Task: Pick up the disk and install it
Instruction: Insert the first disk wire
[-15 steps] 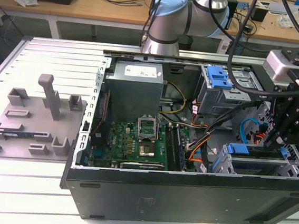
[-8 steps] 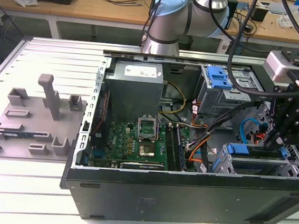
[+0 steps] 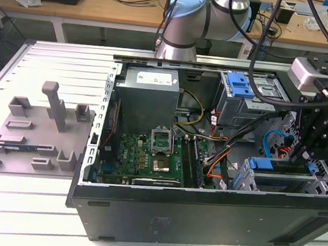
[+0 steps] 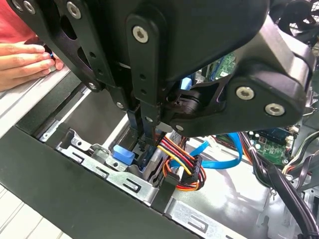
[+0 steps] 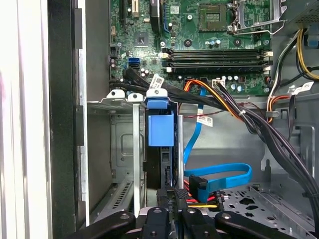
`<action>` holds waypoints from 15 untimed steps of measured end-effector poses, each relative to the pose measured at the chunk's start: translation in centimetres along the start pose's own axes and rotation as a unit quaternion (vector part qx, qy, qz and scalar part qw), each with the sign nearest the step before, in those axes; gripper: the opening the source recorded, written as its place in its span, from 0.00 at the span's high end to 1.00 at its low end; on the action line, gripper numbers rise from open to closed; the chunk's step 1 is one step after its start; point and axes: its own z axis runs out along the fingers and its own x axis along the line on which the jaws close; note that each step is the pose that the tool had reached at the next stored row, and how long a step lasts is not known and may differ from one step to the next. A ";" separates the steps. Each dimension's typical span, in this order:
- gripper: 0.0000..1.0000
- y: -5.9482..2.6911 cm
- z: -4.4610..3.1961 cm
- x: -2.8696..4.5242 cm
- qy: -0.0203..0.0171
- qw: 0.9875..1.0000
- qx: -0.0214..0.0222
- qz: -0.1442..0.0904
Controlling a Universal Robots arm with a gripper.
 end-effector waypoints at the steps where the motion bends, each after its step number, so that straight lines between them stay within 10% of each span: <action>1: 0.84 0.00 0.05 0.00 0.000 1.000 0.000 0.000; 15: 0.84 0.00 -0.09 0.02 0.000 1.000 0.000 0.000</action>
